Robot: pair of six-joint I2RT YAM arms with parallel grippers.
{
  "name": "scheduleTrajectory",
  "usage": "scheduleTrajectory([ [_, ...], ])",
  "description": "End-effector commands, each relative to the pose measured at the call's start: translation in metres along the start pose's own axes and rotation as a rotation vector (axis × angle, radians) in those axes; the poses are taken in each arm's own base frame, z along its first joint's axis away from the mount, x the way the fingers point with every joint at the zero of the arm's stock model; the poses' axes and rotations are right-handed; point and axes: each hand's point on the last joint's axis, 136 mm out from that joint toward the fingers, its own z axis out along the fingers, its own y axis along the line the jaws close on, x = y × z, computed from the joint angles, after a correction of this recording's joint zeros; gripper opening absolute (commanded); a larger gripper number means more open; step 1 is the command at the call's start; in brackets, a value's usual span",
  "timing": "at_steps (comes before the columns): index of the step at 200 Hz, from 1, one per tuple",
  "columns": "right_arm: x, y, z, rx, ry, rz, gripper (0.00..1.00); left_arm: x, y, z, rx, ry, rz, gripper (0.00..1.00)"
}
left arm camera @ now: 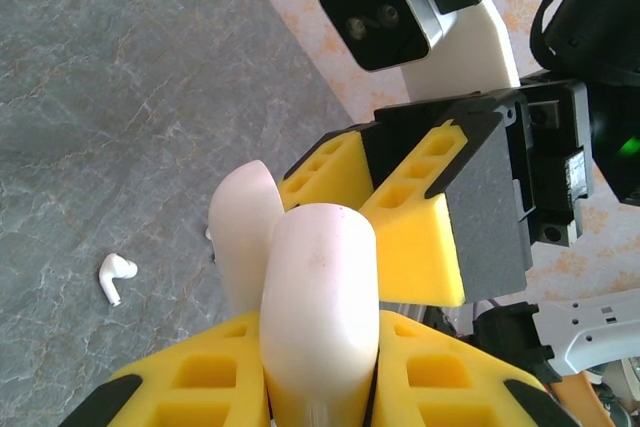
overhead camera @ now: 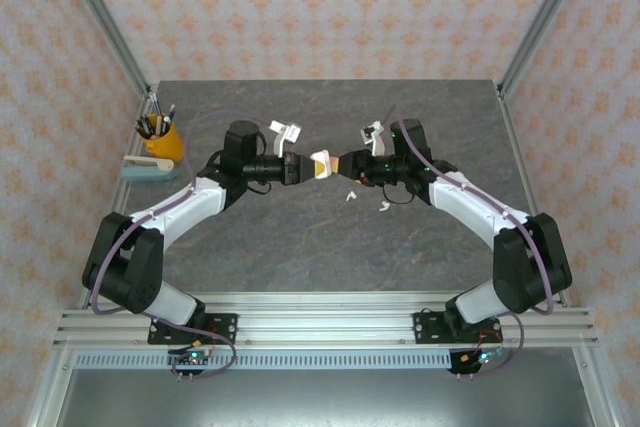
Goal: Insert wireless bluetooth earbuds into charging case
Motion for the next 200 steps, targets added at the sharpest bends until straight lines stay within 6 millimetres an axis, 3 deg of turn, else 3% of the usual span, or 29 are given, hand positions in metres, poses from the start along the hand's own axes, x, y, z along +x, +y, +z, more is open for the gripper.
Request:
scheduleTrajectory([
  [1,-0.006,0.011,0.001,-0.051,-0.011,-0.031,0.42,-0.022,-0.025,-0.002,0.068,-0.041,0.07,0.0],
  [119,-0.018,0.013,0.011,-0.084,-0.02,-0.029,0.36,-0.021,-0.035,0.005,0.101,-0.019,0.08,0.0],
  [168,-0.022,0.018,0.01,-0.096,-0.025,-0.046,0.26,-0.018,-0.037,0.008,0.111,-0.004,0.079,0.0],
  [200,-0.021,0.019,0.01,-0.097,-0.019,-0.05,0.08,-0.017,-0.034,0.01,0.102,-0.001,0.069,0.0],
])
